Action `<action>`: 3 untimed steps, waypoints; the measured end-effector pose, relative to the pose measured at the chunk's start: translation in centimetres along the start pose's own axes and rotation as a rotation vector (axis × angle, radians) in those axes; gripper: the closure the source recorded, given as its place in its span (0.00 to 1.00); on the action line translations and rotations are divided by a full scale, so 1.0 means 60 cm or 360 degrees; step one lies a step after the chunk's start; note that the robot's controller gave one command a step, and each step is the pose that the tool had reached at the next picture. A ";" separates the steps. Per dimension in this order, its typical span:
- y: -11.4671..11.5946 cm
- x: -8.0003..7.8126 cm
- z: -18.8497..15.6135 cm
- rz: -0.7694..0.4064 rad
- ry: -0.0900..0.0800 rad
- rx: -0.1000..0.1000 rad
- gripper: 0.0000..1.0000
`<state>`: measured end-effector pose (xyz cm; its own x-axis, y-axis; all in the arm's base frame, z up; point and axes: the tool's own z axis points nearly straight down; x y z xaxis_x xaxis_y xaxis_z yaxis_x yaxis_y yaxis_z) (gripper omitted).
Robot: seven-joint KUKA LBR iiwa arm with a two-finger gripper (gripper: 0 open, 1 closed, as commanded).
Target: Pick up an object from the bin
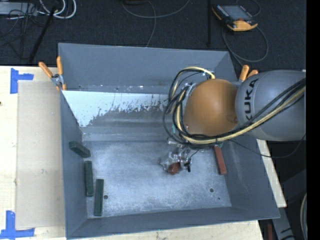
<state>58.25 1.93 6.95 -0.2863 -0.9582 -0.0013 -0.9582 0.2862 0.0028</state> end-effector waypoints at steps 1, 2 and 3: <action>0.016 -0.053 -0.049 -0.0014 -0.0004 0.0007 1.00; 0.042 -0.062 -0.273 0.0075 -0.0006 0.0016 1.00; 0.044 -0.060 -0.265 0.0083 -0.0002 0.0003 0.00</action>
Offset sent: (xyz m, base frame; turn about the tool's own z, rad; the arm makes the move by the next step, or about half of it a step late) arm -0.0006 0.0306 0.0287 -0.0067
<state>56.80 6.07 22.86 -0.3357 -0.9420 -0.0023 -0.9420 0.3357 0.0008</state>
